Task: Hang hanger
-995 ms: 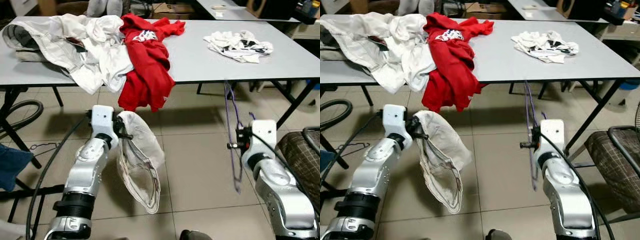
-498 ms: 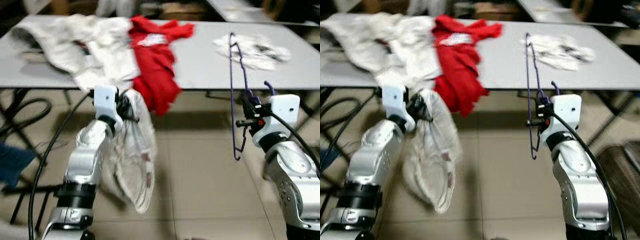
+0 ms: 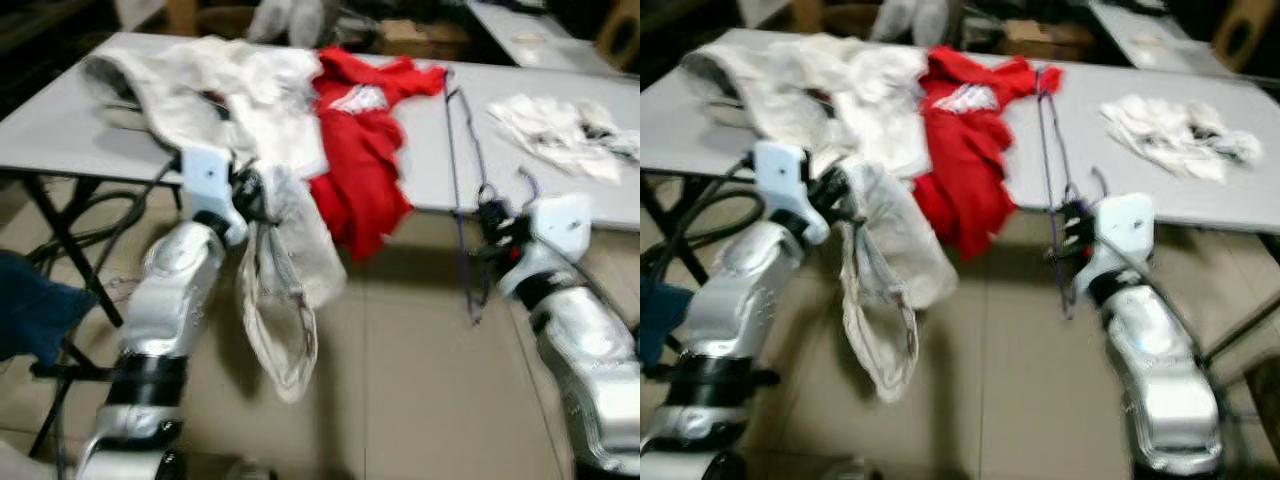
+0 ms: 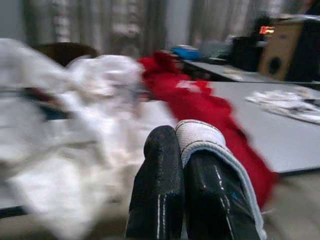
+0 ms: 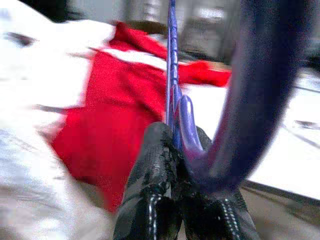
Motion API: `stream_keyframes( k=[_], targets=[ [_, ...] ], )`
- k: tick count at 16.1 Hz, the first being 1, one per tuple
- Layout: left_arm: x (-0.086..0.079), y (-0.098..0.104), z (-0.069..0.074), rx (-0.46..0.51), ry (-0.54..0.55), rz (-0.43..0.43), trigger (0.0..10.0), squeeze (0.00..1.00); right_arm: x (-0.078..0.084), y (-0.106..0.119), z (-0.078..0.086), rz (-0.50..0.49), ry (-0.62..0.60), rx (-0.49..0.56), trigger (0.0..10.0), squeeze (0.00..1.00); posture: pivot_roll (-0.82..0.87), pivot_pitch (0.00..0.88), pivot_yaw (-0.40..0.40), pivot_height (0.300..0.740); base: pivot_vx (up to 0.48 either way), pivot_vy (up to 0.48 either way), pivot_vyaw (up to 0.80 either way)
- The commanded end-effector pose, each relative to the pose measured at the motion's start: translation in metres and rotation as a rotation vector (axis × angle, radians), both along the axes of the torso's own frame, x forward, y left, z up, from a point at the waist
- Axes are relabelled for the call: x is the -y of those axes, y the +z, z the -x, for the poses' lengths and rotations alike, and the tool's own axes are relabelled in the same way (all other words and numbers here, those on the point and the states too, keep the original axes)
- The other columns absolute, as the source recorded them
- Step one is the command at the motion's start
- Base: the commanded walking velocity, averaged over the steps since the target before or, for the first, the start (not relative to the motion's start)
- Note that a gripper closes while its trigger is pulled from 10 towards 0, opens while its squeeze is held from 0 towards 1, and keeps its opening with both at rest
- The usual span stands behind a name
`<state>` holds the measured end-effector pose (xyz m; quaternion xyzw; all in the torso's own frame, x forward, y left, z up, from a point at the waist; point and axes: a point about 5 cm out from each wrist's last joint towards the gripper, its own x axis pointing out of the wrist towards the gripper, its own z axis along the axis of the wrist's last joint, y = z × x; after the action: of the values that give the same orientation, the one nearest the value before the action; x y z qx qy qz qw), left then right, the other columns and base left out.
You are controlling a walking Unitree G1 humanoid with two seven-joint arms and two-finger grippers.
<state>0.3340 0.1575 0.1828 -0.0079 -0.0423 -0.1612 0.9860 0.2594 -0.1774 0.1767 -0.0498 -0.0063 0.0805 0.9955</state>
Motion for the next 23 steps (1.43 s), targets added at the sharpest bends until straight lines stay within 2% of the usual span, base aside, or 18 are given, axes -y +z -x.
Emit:
stream_keyframes(
  k=[1,5,7,11,13,17,21,23],
  targets=[
    [0.011,0.016,0.001,0.062,-0.050,0.021,10.0,0.00,0.009,0.004,0.001,0.009,-0.036,0.011,10.0,0.00,0.01,0.000,-0.008,0.740,0.337,0.000,0.00],
    [0.024,0.022,0.000,0.079,-0.123,0.023,10.0,0.00,0.011,0.004,0.001,-0.004,-0.041,0.009,10.0,0.00,0.01,0.000,-0.014,0.740,0.341,0.000,0.00],
    [0.036,0.029,-0.002,0.097,-0.194,0.023,10.0,0.00,0.013,0.005,0.000,-0.013,-0.059,0.017,10.0,0.00,0.01,0.000,-0.014,0.740,0.343,0.000,0.00],
    [0.061,0.064,-0.024,0.181,-0.299,0.048,10.0,0.00,0.017,0.007,-0.001,-0.025,-0.096,0.028,10.0,0.00,0.00,0.000,-0.006,0.740,0.341,0.000,0.00],
    [0.061,0.072,-0.029,0.194,-0.292,0.065,10.0,0.00,0.015,0.007,0.003,-0.030,-0.089,0.027,10.0,0.00,-0.02,0.000,0.021,0.740,0.354,0.000,0.00],
    [0.054,0.073,-0.035,0.191,-0.244,0.092,10.0,0.00,0.012,0.006,0.007,-0.037,-0.074,0.022,10.0,0.00,-0.02,0.000,0.013,0.740,0.382,0.000,0.00],
    [0.048,0.051,-0.025,0.145,-0.206,0.100,10.0,0.00,0.008,0.003,0.006,-0.021,-0.026,-0.006,10.0,0.00,-0.01,0.000,-0.026,0.740,0.399,0.000,0.00],
    [0.052,0.053,-0.027,0.154,-0.228,0.099,10.0,0.00,0.007,0.002,0.004,-0.019,-0.017,-0.014,10.0,0.00,0.01,0.000,-0.056,0.740,0.403,0.000,0.00]
  ],
)
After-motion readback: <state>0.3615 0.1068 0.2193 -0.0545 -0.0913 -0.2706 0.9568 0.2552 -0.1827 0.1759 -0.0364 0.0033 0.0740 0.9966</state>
